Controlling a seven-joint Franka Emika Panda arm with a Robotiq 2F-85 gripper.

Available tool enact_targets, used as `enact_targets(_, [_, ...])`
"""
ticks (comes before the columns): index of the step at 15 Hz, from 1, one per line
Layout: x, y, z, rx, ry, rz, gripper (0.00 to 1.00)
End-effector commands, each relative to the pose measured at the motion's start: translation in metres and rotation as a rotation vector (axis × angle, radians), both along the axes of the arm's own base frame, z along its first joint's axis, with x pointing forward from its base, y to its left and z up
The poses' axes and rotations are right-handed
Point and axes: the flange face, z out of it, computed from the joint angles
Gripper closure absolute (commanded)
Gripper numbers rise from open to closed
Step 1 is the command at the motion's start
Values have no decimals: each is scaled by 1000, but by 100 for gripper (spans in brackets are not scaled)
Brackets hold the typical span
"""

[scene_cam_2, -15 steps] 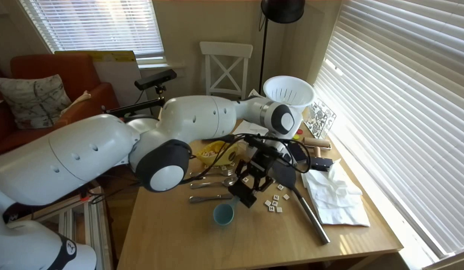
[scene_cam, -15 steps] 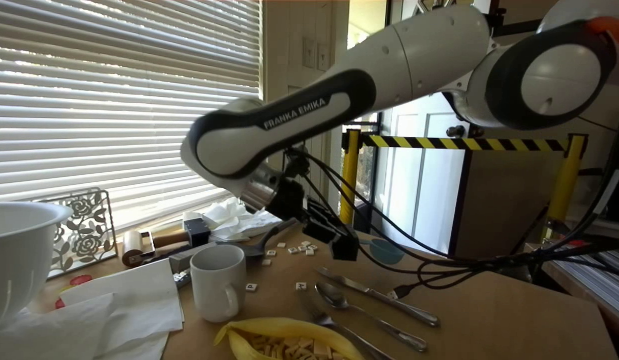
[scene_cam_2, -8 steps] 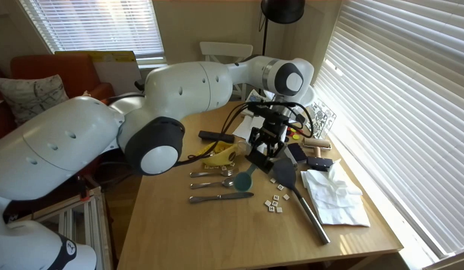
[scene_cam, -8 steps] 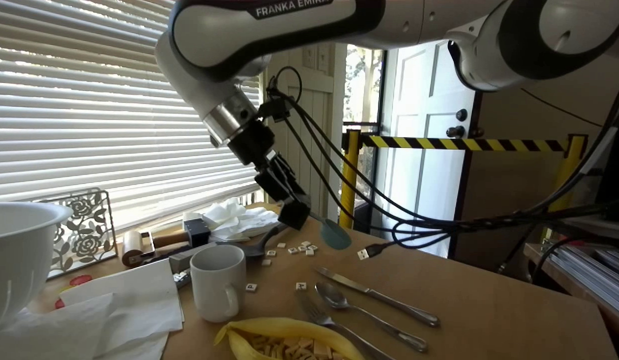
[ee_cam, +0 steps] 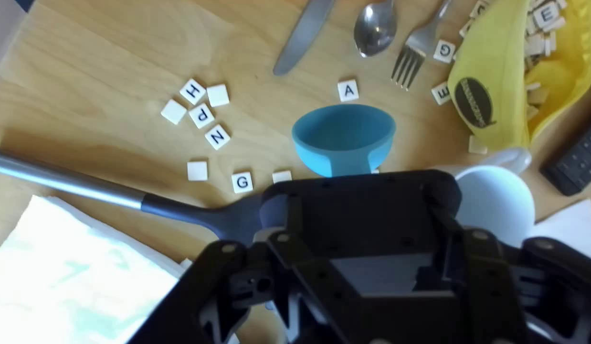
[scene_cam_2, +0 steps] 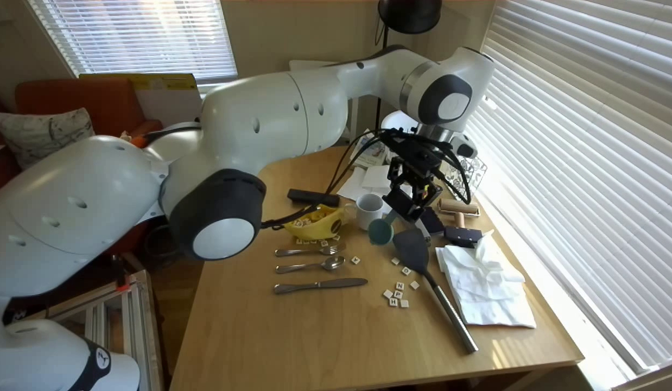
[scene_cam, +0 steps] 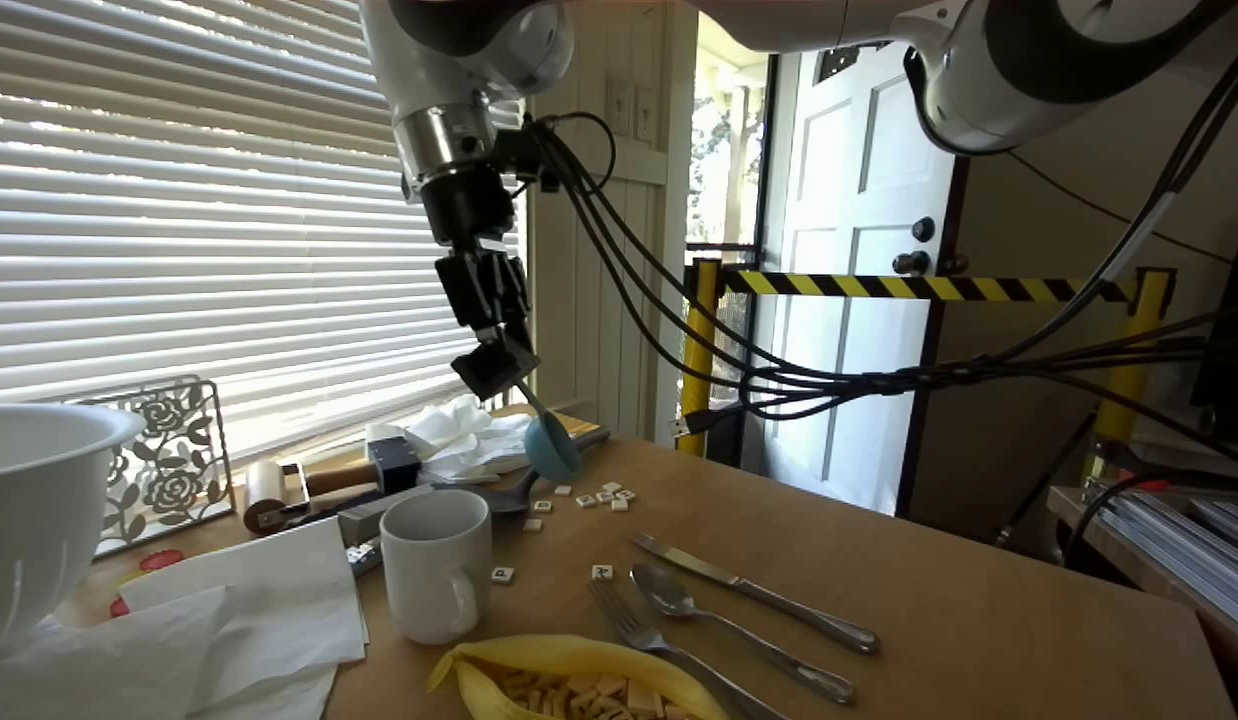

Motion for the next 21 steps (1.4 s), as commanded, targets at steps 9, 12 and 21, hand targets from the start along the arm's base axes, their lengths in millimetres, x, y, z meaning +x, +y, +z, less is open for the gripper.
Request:
enact_targets(9, [13,-17,-5,69,-87,-186,65])
enact_targets(12, [15,-27,-21,38,-84,-341,65])
enact_targets(21, [13,-72,-61,72,-148,-615,65])
